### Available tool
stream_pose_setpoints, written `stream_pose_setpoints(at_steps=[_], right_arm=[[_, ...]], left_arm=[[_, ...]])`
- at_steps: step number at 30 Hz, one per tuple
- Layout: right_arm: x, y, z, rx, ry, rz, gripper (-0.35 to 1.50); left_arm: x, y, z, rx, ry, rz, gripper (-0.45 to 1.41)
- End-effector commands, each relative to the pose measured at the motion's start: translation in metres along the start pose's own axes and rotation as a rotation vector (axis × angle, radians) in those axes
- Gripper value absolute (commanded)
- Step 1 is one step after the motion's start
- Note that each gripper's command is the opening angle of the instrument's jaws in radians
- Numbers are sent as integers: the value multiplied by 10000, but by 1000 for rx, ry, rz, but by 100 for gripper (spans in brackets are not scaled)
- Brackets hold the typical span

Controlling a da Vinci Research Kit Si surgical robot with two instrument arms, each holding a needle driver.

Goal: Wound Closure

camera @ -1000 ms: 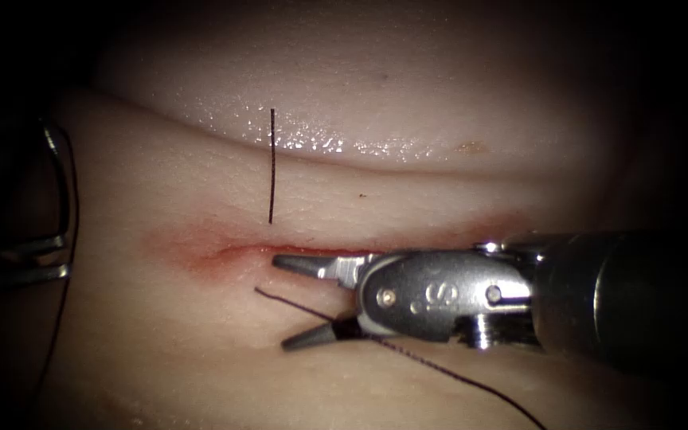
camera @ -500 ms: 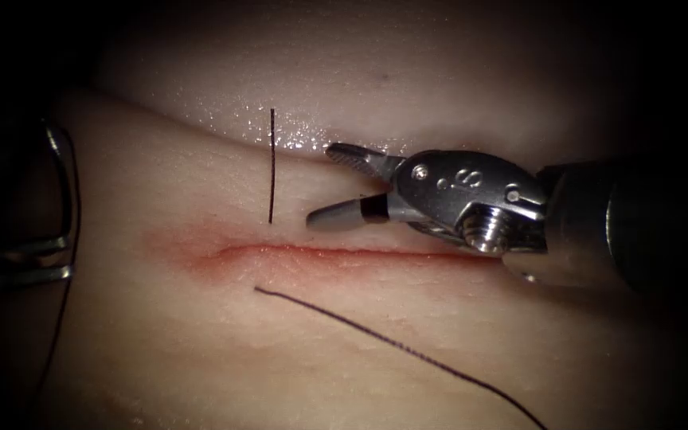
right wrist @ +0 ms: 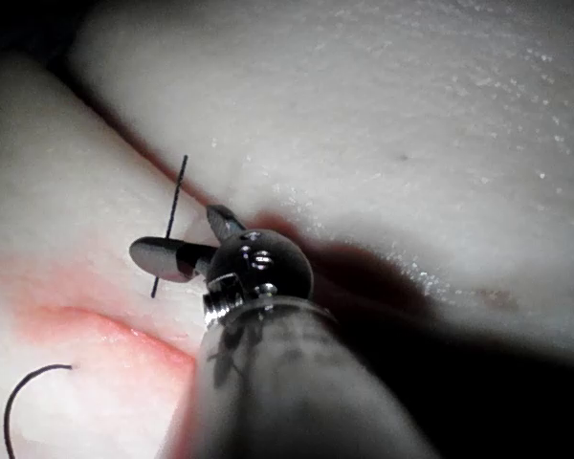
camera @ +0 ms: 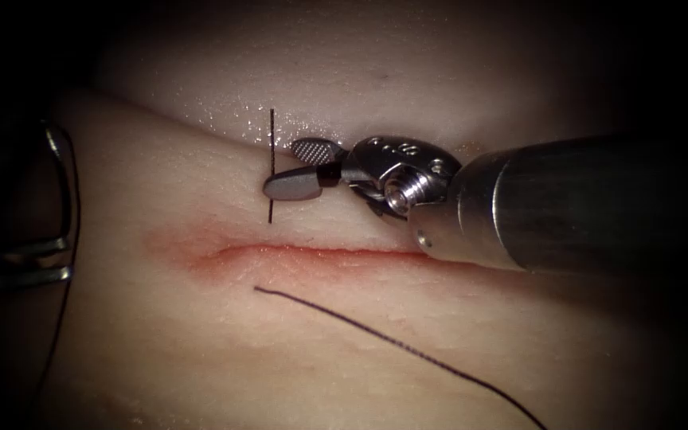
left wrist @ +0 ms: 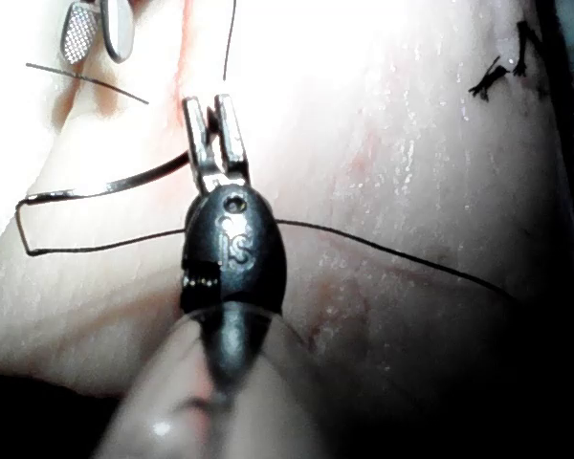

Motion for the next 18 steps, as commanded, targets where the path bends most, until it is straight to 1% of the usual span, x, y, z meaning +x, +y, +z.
stream_pose_setpoints(at_steps=[1,2,5,8,9,10,11,12,13,14,18], right_arm=[[-4,4,14,0,4,10,118],[-4,4,15,-2,5,9,119],[-5,2,28,57,-4,32,99],[-4,1,41,95,-15,34,94],[-4,1,43,93,-14,31,93],[-3,1,44,95,-14,33,84],[-3,1,45,96,-14,30,47],[-3,0,44,88,-12,28,-3],[-3,0,44,88,-12,28,-3],[-3,1,42,62,1,12,-35],[-2,1,38,42,29,-24,-35]], left_arm=[[-6,4,6,-2,1,-2,-45],[-6,4,6,-2,1,-2,-45],[-6,4,6,-2,1,-2,-45],[-6,4,6,-2,1,-2,-45],[-6,4,6,-2,1,-2,-45],[-6,4,6,-2,1,-2,-45],[-6,4,5,-2,1,-2,-45],[-6,4,5,-3,1,-2,-45],[-6,4,5,-3,1,-2,-45],[-7,4,5,-3,2,-1,-45],[-7,4,5,-3,2,-2,-45]])
